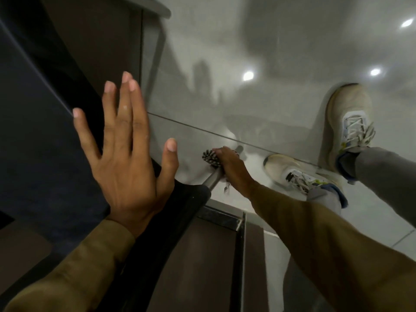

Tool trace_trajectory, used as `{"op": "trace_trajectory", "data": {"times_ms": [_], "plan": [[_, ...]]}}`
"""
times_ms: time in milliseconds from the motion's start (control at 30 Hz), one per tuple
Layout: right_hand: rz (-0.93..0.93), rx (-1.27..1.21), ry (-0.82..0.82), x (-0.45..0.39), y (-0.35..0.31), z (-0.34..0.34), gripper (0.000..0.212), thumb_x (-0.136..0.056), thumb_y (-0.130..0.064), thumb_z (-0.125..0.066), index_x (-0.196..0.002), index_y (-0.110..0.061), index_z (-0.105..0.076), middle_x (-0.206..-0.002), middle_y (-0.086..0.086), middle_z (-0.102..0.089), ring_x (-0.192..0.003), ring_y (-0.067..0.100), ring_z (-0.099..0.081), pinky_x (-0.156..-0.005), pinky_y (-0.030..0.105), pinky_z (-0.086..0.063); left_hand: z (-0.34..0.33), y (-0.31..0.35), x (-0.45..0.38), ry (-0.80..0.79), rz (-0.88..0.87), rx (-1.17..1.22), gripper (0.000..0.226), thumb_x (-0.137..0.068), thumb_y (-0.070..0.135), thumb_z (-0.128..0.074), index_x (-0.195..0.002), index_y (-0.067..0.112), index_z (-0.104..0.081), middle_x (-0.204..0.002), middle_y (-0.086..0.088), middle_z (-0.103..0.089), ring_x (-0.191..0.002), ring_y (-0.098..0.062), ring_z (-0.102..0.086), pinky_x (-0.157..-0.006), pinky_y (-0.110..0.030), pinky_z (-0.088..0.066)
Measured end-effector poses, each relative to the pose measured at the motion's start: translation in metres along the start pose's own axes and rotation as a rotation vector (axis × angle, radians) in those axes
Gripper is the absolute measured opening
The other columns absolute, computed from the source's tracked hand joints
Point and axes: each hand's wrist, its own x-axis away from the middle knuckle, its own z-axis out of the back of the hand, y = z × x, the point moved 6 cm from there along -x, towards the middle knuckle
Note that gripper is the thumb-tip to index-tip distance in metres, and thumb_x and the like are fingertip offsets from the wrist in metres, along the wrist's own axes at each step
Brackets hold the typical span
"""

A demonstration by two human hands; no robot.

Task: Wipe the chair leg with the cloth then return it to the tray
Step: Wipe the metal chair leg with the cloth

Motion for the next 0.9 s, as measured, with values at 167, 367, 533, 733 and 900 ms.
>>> {"op": "trace_trajectory", "data": {"times_ms": [167, 367, 533, 733, 900], "plan": [[-0.004, -0.31, -0.08, 0.085, -0.002, -0.034, 0.057, -0.106, -0.058, -0.049, -0.129, -0.011, -0.071, -0.114, 0.024, -0.077, -0.093, 0.031, -0.078, -0.08, 0.044, -0.068, 0.002, 0.001, 0.0, -0.051, 0.028, -0.024, 0.075, -0.111, 0.05, -0.025, -0.17, 0.004, -0.022, -0.18, -0.01, -0.024, -0.169, -0.027, -0.02, -0.136, -0.061, -0.007], [0.153, -0.038, -0.035, 0.036, 0.004, -0.019, 0.044, -0.117, -0.028, -0.04, -0.145, -0.002, -0.063, -0.152, 0.022, -0.063, -0.145, 0.034, -0.056, -0.121, 0.024, -0.037, -0.001, -0.001, 0.002, 0.001, -0.003, -0.006, 0.073, -0.112, 0.05, -0.021, -0.17, 0.004, -0.022, -0.178, -0.011, -0.028, -0.168, -0.027, -0.023, -0.135, -0.057, -0.004], [-0.043, -0.166, -0.023, -0.013, 0.017, 0.004, 0.027, -0.117, -0.014, -0.037, -0.11, 0.0, -0.058, -0.118, 0.026, -0.054, -0.107, 0.031, -0.054, -0.095, 0.038, -0.046, 0.001, 0.001, 0.002, 0.005, -0.002, 0.005, 0.073, -0.112, 0.047, -0.021, -0.168, 0.001, -0.027, -0.177, -0.012, -0.031, -0.167, -0.029, -0.025, -0.135, -0.059, -0.006], [0.162, -0.296, -0.053, 0.101, 0.013, -0.04, 0.054, -0.112, -0.055, -0.045, -0.157, -0.027, -0.054, -0.165, -0.002, -0.055, -0.156, 0.014, -0.049, -0.134, 0.044, -0.035, 0.007, 0.005, -0.001, -0.076, 0.03, 0.024, 0.074, -0.109, 0.046, -0.027, -0.167, 0.001, -0.023, -0.177, -0.012, -0.026, -0.166, -0.029, -0.02, -0.134, -0.065, -0.007], [0.193, -0.274, 0.007, 0.057, 0.017, -0.029, 0.045, -0.11, -0.057, -0.029, -0.154, -0.061, -0.042, -0.176, -0.026, -0.027, -0.17, 0.009, -0.018, -0.141, 0.046, -0.014, 0.005, 0.003, 0.0, -0.05, 0.028, 0.006, 0.075, -0.11, 0.049, -0.022, -0.168, 0.002, -0.023, -0.177, -0.009, -0.025, -0.167, -0.029, -0.023, -0.135, -0.06, -0.004]]}}
